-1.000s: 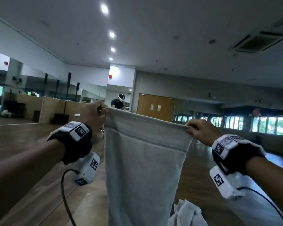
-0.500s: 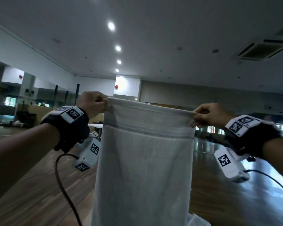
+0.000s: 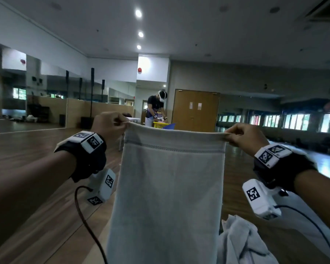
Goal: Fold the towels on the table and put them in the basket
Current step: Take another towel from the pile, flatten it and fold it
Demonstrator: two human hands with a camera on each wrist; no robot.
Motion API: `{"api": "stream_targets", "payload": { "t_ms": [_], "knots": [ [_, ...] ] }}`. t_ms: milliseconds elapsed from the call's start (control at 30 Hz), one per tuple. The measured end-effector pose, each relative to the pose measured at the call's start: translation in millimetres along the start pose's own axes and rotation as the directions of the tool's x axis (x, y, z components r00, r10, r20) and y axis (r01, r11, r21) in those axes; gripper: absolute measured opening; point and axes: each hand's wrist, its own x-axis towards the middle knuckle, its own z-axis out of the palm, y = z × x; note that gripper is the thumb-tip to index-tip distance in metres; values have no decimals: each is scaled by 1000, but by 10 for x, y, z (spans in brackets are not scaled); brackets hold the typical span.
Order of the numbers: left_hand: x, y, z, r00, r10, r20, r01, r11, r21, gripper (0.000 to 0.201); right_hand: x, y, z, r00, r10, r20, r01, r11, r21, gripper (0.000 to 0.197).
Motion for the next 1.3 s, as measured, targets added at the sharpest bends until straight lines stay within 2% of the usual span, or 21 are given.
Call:
{"api": "stream_targets", "payload": {
  "t_ms": [100, 167, 300, 400, 467, 533, 600, 633, 767, 867, 900, 967, 1033, 1133, 1233, 1300],
  "knots": [
    [-53, -113, 127, 998, 27, -54, -28, 999, -15, 12, 6, 143, 159, 998, -26, -58, 27, 999, 20, 7],
    [-113, -193, 211, 999, 20, -45, -21, 999, -30, 11, -16, 239, 269, 997, -32, -74, 34, 999, 20, 9],
    [-426, -440, 382, 994, -27, 103, 26, 1000, 7, 8, -254, 546, 527, 1000, 14, 15, -13, 1000, -7, 8],
    [-886, -723, 515, 962, -35, 269, 43, 999, -26, 4, -670, 926, 784, 990, 68, 122, -64, 997, -33, 8],
    [-1305, -918, 609, 904, -85, 418, 108, 994, -31, 2, -1037, 1208, 954, 975, 106, 194, -99, 994, -48, 11],
    [-1814, -1119, 692, 806, -180, 564, 209, 978, 12, 4, -1481, 1491, 1139, 948, 151, 280, -140, 988, -57, 14],
    [-2313, -1309, 770, 726, -249, 641, 290, 956, 43, 6, -1946, 1734, 1309, 923, 162, 348, -134, 986, -103, 14],
    [-2536, -1390, 809, 694, -266, 669, 289, 954, 80, 6, -2160, 1845, 1386, 913, 158, 376, -120, 985, -124, 15],
    [-3122, -1609, 924, 545, -268, 794, 60, 957, 282, 14, -2830, 2193, 1623, 861, 166, 480, -102, 982, -158, 18],
    [-3297, -1732, 936, 475, -168, 864, -116, 961, 251, 16, -3086, 2365, 1728, 837, 155, 524, -85, 984, -155, 20],
    [-3321, -1760, 931, 469, -133, 873, -158, 960, 231, 16, -3114, 2400, 1752, 833, 149, 532, -76, 985, -156, 21],
    [-3312, -1809, 939, 488, -77, 870, -215, 955, 205, 16, -3082, 2441, 1804, 822, 152, 549, -61, 982, -180, 21],
    [-3252, -1845, 978, 511, -63, 858, -217, 956, 200, 19, -2987, 2454, 1874, 813, 169, 557, -47, 973, -226, 18],
    [-3116, -1888, 1127, 489, -154, 859, -205, 937, 284, 22, -2806, 2454, 2017, 818, 191, 543, -31, 957, -288, 16],
    [-2974, -1962, 1330, 495, -261, 828, -171, 906, 388, 24, -2624, 2438, 2173, 818, 237, 524, -9, 916, -401, 17],
    [-2913, -2000, 1471, 500, -290, 816, -164, 894, 418, 24, -2520, 2427, 2249, 819, 256, 514, 7, 891, -454, 18]
  ]
}}
